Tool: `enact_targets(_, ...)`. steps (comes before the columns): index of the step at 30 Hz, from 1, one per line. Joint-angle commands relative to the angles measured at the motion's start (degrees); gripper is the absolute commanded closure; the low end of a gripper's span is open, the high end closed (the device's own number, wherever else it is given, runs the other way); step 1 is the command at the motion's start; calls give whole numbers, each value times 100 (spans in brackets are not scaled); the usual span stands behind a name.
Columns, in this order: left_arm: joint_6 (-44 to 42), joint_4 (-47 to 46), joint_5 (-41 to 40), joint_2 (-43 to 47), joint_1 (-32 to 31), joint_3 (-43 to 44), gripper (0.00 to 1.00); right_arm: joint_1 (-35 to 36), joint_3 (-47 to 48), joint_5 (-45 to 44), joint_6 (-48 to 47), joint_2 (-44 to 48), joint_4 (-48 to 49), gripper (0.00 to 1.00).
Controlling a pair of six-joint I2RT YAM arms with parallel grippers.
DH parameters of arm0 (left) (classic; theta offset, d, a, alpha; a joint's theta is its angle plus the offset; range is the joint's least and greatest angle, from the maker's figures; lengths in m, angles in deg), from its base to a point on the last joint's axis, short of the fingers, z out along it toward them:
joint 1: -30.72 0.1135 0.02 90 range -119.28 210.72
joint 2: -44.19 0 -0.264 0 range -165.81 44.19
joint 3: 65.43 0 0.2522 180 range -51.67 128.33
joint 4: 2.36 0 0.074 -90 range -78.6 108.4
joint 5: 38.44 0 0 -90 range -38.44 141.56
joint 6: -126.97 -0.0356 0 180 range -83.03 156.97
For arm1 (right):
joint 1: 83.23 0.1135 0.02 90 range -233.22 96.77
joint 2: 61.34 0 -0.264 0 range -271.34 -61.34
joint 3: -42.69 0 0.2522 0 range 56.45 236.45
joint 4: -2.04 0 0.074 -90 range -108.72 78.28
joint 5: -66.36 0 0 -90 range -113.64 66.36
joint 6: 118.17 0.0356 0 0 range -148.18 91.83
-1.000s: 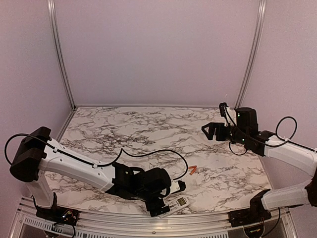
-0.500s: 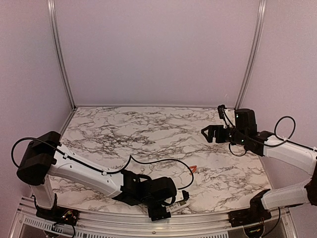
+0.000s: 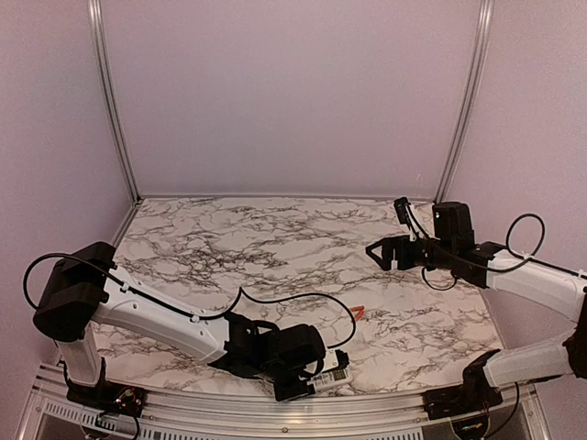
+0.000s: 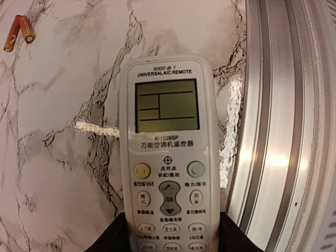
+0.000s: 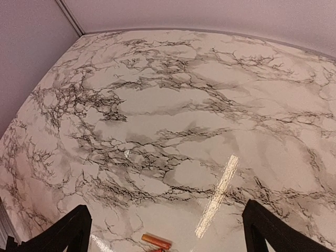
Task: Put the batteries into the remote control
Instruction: Pick up the remote control from the center of the board.
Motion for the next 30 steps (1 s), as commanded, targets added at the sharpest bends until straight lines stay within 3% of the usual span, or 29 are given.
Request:
enact_targets(1, 225, -89, 350, 134, 215, -246, 66, 42, 205, 323, -157, -54, -72, 1)
enact_targets(10, 532, -582, 1533, 985, 1020, -813, 72, 55, 325, 1010, -333, -141, -23, 1)
enact_targets(21, 902, -388, 3222, 1977, 2108, -909, 73, 315, 488, 2121, -501, -116, 14, 1)
enact_targets(26, 1167, -117, 3853, 2356, 2426, -917, 73, 803, 764, 2762, -839, 9, -182, 1)
enact_targets(30, 1352, 299, 4321, 2459, 2693, -753, 72, 1542, 1197, 2580, -1367, -16, -851, 1)
